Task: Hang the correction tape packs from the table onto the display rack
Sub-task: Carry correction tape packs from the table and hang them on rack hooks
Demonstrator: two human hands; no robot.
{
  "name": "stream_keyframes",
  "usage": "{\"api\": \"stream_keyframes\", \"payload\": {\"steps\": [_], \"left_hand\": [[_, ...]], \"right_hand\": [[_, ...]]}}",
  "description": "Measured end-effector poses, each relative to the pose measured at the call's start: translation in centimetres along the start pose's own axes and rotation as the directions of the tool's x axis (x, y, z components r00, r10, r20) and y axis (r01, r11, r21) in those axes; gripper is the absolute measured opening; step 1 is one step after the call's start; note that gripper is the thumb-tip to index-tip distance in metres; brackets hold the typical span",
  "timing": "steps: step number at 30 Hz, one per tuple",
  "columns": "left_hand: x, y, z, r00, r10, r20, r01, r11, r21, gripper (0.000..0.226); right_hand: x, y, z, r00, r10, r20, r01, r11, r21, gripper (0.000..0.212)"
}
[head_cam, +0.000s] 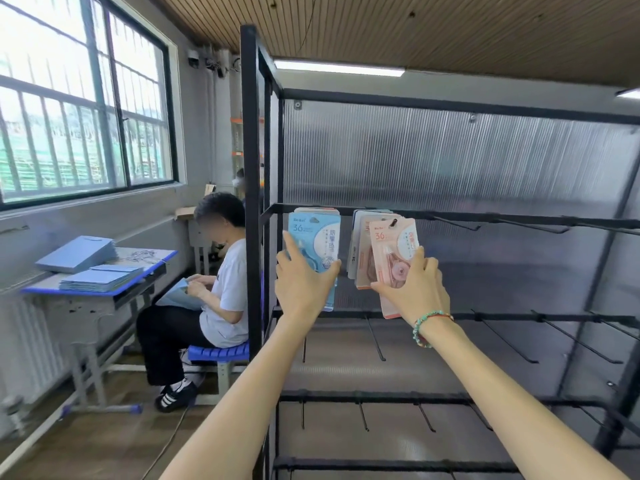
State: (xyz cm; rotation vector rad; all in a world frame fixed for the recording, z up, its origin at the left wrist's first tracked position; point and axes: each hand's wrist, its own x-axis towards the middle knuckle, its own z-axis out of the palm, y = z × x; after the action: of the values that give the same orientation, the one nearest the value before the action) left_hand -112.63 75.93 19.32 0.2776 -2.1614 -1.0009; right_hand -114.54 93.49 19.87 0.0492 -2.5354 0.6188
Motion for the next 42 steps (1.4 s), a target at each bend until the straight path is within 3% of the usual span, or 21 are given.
{"api": "stream_keyframes", "payload": {"steps": [12,18,23,42], "left_hand": [[0.0,0.3,0.6,0.999,0.041,0.003,-0.041,0.996,0.084,0.111],[0.3,-0.3,1.5,0.999,-0.012,0.032,0.010,0.998,0.062,0.110],[1.6,-0.5,2.7,0.999,-0.019,0.036,0.017,0.999,0.047,0.110],[3.6,-2.0,4.5,0.997,-0.040,0.059,0.039,0.999,0.012,0.115]], "right_hand": [[0.8,0.0,1.2,1.000,-0.001,0.026,-0.002,0.996,0.090,0.109],[1.2,0.1,1.6,0.999,0.002,0.036,-0.005,0.997,0.078,0.110],[1.7,-0.5,2.1,1.000,0.011,0.020,-0.013,0.996,0.084,0.124],[3.5,-0.4,4.2,1.000,0.013,0.017,-0.014,0.999,0.050,0.121]]}}
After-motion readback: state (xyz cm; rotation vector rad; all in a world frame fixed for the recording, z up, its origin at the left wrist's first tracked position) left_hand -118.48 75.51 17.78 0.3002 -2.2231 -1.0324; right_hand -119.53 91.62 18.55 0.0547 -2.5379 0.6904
